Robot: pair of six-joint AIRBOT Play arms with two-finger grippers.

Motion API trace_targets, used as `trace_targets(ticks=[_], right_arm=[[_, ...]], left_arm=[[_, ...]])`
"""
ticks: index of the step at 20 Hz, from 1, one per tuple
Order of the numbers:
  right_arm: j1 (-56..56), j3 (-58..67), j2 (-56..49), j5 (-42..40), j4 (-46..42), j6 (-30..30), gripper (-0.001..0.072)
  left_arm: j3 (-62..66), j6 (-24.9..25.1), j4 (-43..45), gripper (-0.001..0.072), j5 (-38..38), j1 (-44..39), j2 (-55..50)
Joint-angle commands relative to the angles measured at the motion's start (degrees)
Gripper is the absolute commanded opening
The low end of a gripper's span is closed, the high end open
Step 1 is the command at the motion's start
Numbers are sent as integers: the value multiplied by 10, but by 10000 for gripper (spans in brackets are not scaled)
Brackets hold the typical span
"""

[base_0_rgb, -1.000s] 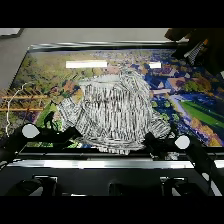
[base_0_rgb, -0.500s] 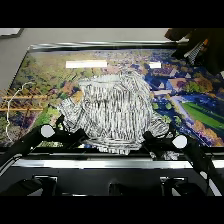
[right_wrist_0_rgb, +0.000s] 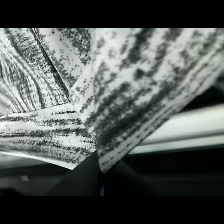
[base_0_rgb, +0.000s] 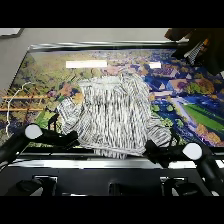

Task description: Fold the clothes and pants, and hang the long-sleeved shirts on hangers.

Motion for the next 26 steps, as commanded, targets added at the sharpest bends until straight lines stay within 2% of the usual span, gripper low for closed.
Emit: trace_targets(ticks=[1,2,4,6,8,10,12,15,18,21,23,24,25,26], right_arm=[[1,28,129,191,-15,83,41],[1,48,162,212,-15,124,40],[0,88,183,213,-27,167,40],[0,122,152,172,-54,173,40],[0,137,86,106,-66,155,40],[0,144,-6,23,-57,132,41],[0,158,-90,-62,-49,121,41],[0,197,-203,-166,-49,119,41],[0,240,-290,-230,-49,120,41],[0,257,-361,-286,-33,116,41],[0,257,-390,-301,-17,73,42],[0,257,-397,-303,-19,46,56],[0,257,-397,-303,-26,20,135],[0,257,-393,-299,-33,5,239]], left_arm=[[3,-11,26,32,-143,17,135],[3,-21,7,32,-157,17,171],[4,-31,-46,32,-162,17,202],[4,-30,-89,32,-133,17,192],[4,-25,-115,32,-71,17,165],[5,5,-163,32,-1,17,115],[7,59,-233,32,73,17,48],[45,88,-253,32,147,27,-66],[118,106,-253,32,182,43,-171],[201,123,-252,32,181,46,-272],[245,127,-252,33,168,41,-331],[258,127,-252,44,162,39,-349],[265,127,-252,125,164,40,-361],[268,127,-249,275,167,42,-365]])
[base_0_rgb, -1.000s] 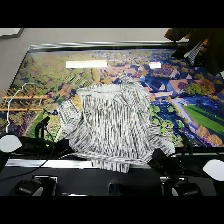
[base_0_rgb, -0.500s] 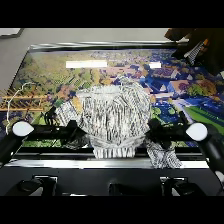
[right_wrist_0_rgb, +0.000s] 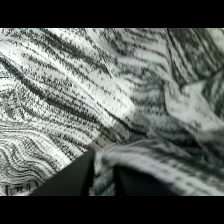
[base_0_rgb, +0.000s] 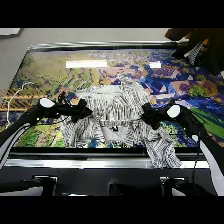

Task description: Fold the clothes and pants, and hang the long-sleeved shirts on hangers.

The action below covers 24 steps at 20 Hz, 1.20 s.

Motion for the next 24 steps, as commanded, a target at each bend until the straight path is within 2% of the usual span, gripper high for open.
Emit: trace_targets(ticks=[1,2,3,4,5,6,8,10,13,15,16,17,18,20,24], right_arm=[[0,4,-10,-11,-17,-66,324],[0,4,7,3,-42,-67,390],[0,7,30,26,-84,-67,395],[0,17,59,70,-144,-73,408],[0,31,87,126,-204,-81,466],[0,51,116,187,-255,-94,486],[1,87,159,248,-266,-133,489],[34,113,165,247,-237,-136,489],[148,116,113,212,-276,-62,489],[189,116,54,205,-299,-16,499],[193,116,29,198,-291,-3,569],[193,116,9,187,-285,-2,606],[193,116,-9,178,-284,-2,629],[193,116,-32,152,-284,-2,631],[193,115,-73,147,-277,-2,596]], left_arm=[[37,7,10,381,3,5,-48],[39,7,27,397,-1,11,-41],[39,7,63,397,-7,18,-26],[39,5,114,397,-15,24,-4],[40,1,173,397,-25,27,27],[40,1,223,397,-35,27,59],[39,-11,290,397,-44,12,122],[40,-45,318,397,-38,-20,148],[40,-96,385,397,-14,-109,135],[40,-151,457,418,-10,-160,125],[39,-170,485,507,-11,-176,123],[39,-182,502,584,-11,-188,123],[39,-184,503,603,-10,-192,123],[39,-184,502,603,-11,-193,121],[39,-184,502,602,-11,-192,108]])
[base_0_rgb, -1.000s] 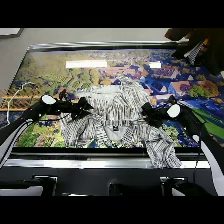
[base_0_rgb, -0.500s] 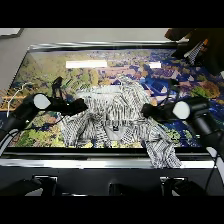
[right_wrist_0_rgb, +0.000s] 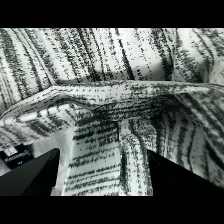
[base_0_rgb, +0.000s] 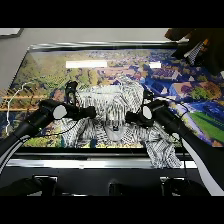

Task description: Fold the clothes and pants, and hang the long-sleeved shirts on hangers.

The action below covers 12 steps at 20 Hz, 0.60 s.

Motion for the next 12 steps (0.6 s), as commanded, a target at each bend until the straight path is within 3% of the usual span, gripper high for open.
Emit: trace_targets(ticks=[1,5,8,11,12], right_arm=[[3,1,-40,-10,7,4,596],[3,1,-59,-37,32,-9,563],[3,0,-71,-26,34,-25,385],[3,1,-66,10,31,-41,58],[3,1,-60,21,27,-41,43]], left_arm=[[0,-9,10,602,1,-7,-12],[0,-9,4,602,1,-6,-24],[0,-9,-17,603,1,-6,-38],[0,-9,-52,602,1,-7,-48],[0,-9,-56,602,1,-9,-52]])
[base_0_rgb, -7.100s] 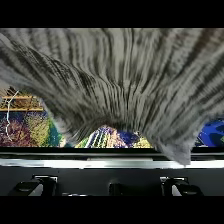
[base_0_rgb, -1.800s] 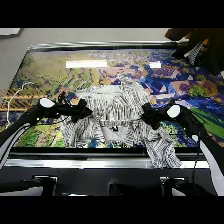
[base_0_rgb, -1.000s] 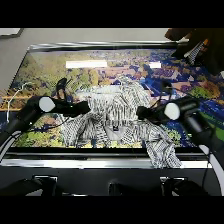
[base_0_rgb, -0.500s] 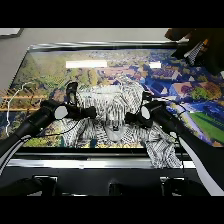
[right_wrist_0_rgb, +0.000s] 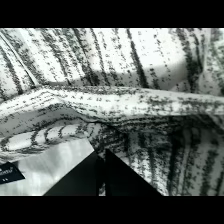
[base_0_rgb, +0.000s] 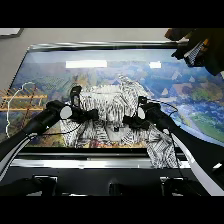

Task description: Fold the clothes and pants, and hang the long-sleeved shirts on hangers.

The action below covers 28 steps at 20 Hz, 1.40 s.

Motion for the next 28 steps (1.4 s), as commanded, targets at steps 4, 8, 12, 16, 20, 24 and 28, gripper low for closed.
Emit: trace_targets(ticks=[4,8,12,16,20,24,28], right_arm=[[0,0,24,40,-9,-14,43],[0,0,24,44,-9,-13,43],[1,0,24,45,-8,-13,43],[1,0,24,59,-7,-14,43],[0,0,25,70,-3,-14,43],[0,10,55,78,-30,-30,43],[0,136,100,132,-129,-38,43]], left_arm=[[1,7,-75,602,-1,-9,-28],[3,7,-74,602,-1,-37,-33],[3,6,-74,601,-5,-55,-41],[7,2,-74,587,-6,-56,-62],[12,-15,-74,35,-9,-56,-74],[47,-13,-64,33,-47,-50,-73],[208,7,-13,32,-147,-31,-69]])
